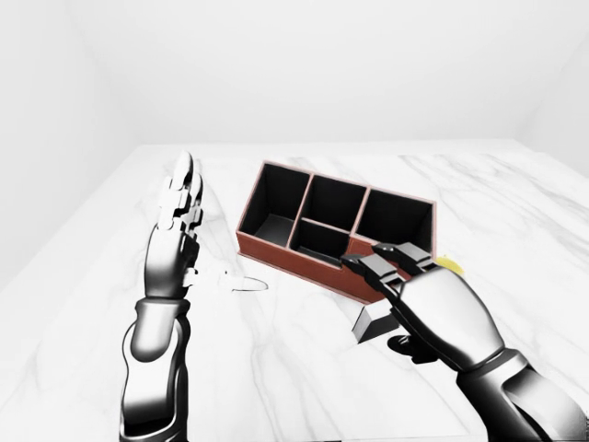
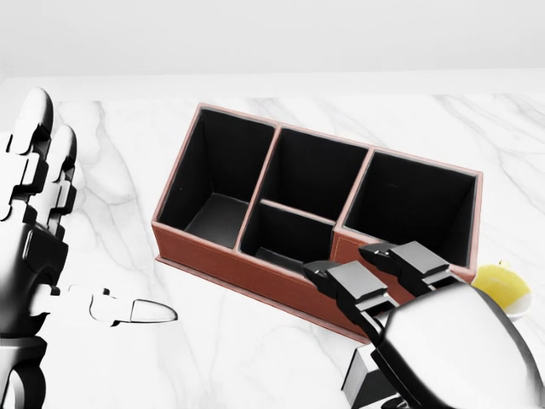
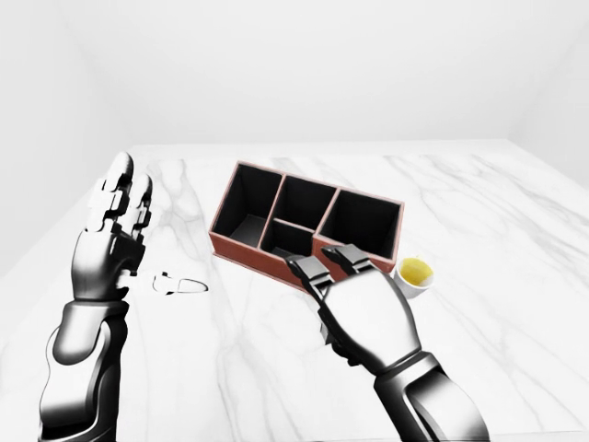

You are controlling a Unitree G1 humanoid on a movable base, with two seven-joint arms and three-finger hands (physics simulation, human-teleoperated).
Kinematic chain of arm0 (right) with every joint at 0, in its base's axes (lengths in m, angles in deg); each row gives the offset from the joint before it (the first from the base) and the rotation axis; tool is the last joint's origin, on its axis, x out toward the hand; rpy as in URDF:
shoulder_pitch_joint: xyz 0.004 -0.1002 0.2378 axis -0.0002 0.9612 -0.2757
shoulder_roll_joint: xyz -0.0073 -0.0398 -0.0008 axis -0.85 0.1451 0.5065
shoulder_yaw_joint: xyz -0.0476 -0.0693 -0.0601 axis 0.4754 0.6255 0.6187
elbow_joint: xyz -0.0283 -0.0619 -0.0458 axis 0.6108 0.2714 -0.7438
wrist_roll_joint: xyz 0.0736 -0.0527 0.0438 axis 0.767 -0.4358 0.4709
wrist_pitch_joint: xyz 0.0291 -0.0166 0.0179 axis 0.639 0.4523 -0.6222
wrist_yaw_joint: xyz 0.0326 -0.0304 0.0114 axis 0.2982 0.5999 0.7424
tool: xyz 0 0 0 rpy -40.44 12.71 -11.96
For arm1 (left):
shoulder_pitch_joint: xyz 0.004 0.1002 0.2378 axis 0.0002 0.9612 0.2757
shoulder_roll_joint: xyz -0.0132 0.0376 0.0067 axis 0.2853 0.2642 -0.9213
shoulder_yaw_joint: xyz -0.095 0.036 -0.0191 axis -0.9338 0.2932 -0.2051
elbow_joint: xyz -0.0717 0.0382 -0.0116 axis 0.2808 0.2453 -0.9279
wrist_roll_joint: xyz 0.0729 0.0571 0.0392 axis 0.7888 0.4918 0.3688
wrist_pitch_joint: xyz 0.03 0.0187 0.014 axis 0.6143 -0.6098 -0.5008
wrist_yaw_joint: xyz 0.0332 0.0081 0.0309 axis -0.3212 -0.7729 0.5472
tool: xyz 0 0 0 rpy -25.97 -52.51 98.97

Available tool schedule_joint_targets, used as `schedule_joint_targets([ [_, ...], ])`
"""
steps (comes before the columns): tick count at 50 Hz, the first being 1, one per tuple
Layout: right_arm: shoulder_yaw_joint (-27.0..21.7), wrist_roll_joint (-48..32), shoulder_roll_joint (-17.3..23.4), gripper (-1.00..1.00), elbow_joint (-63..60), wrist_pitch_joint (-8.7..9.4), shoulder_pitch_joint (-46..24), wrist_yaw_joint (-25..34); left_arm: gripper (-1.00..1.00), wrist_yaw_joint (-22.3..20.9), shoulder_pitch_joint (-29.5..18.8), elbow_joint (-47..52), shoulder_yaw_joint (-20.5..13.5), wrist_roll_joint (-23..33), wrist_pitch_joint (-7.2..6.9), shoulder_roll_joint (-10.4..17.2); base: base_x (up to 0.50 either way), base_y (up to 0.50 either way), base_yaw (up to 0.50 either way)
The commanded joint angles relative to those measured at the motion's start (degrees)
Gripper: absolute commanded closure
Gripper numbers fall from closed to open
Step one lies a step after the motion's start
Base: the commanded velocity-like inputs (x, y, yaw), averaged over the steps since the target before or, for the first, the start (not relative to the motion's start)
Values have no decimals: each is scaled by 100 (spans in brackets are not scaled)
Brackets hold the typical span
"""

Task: Pick up the book and place it in the right compartment of the caddy.

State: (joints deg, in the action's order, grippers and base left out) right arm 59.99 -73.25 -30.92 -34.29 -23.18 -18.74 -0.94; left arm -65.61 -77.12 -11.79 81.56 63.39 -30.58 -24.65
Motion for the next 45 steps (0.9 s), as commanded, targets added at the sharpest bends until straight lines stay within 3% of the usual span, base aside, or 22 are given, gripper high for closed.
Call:
schedule_joint_targets([
  [1,148,-167,-122,-49,298,-30,-6,0,-100,6,14,-78,-46,-38,0,17,0,0,0],
  [15,126,-357,-422,-45,796,-30,-116,0,-100,1,40,-182,-156,-112,0,52,0,0,0],
  [45,20,-455,-444,-40,1120,-30,78,0,-100,28,71,-413,-225,-211,0,67,0,0,0],
])
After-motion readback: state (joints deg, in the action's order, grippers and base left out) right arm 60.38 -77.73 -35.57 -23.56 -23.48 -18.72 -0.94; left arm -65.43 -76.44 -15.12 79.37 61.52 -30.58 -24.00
